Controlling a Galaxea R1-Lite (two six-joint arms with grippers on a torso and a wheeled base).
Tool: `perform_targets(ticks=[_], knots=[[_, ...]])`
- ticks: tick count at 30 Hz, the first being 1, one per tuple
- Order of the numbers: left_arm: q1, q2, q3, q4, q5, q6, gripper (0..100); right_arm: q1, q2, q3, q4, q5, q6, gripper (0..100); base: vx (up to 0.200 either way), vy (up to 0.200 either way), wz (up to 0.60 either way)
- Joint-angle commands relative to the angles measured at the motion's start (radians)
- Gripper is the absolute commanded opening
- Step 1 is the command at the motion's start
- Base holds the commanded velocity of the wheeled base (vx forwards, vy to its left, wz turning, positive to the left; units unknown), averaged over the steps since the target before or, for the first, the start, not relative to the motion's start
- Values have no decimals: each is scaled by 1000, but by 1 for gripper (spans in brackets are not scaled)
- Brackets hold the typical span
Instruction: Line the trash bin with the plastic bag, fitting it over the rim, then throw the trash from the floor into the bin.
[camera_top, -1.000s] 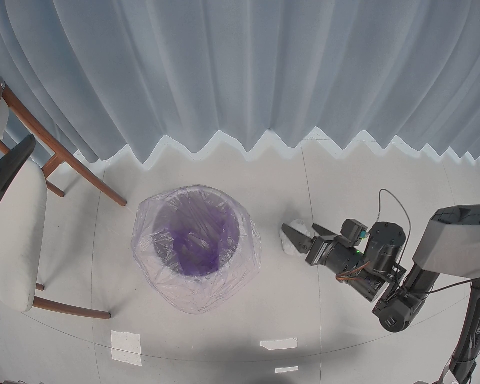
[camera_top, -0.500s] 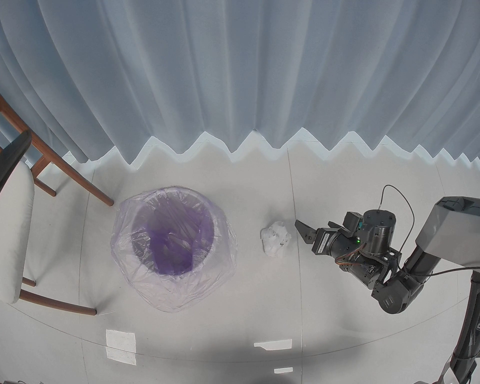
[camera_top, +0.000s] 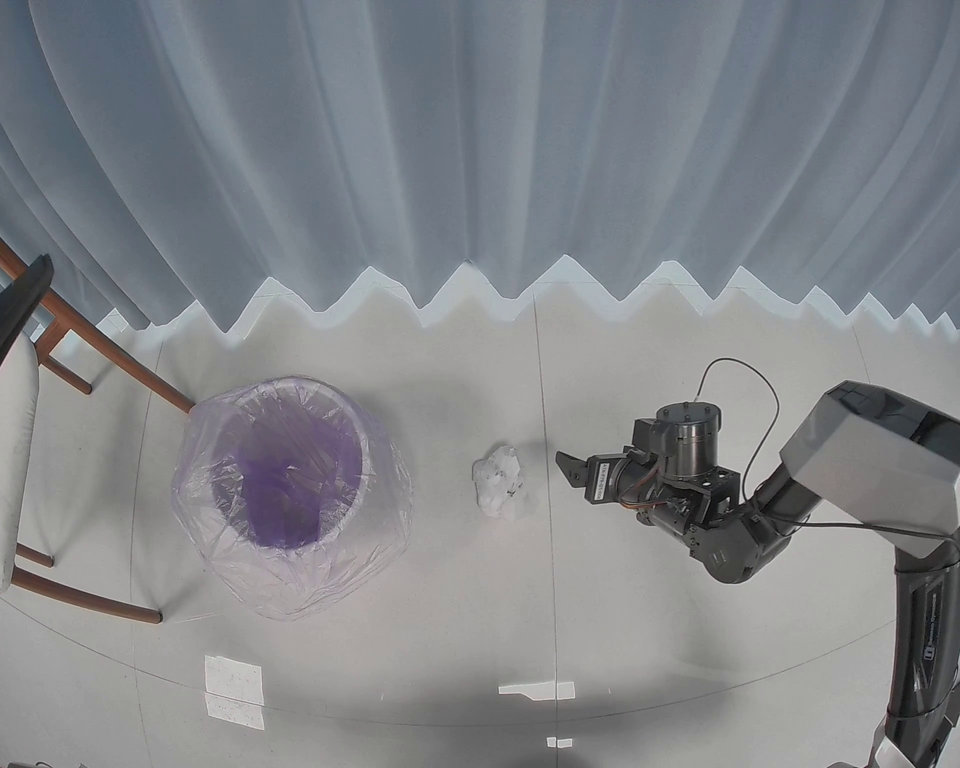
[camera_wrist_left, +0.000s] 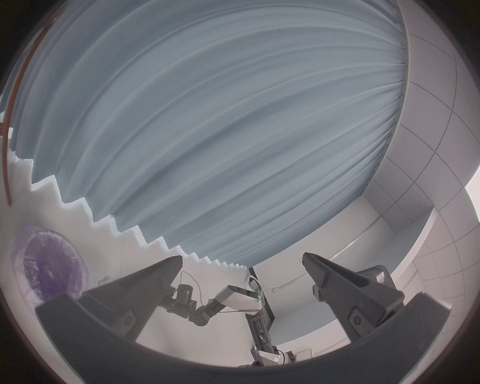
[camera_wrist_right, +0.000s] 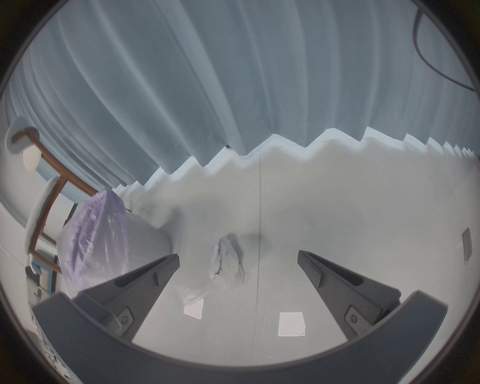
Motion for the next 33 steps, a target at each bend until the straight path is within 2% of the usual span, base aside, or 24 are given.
perform_targets(ticks=[1, 4, 13, 23, 27, 33], knots=[[-1, -39, 4, 3, -2, 1, 100, 24, 134, -91, 2, 3, -22, 100, 0, 0, 0], [2, -42, 4, 6, -1, 1, 100, 29, 168, -128, 1, 3, -19, 100, 0, 0, 0], [33, -39, -2, 40, -4, 2, 100, 24, 197, -126, -1, 3, -18, 100, 0, 200, 0], [36, -50, -4, 41, -4, 5, 100, 26, 251, -166, -1, 3, -21, 100, 0, 0, 0], [34, -53, 12, 43, -4, 54, 100, 15, 254, -178, -2, 3, -22, 100, 0, 0, 0], [33, -67, 24, 44, -5, 54, 100, 10, 269, -169, -11, 3, -22, 100, 0, 0, 0]])
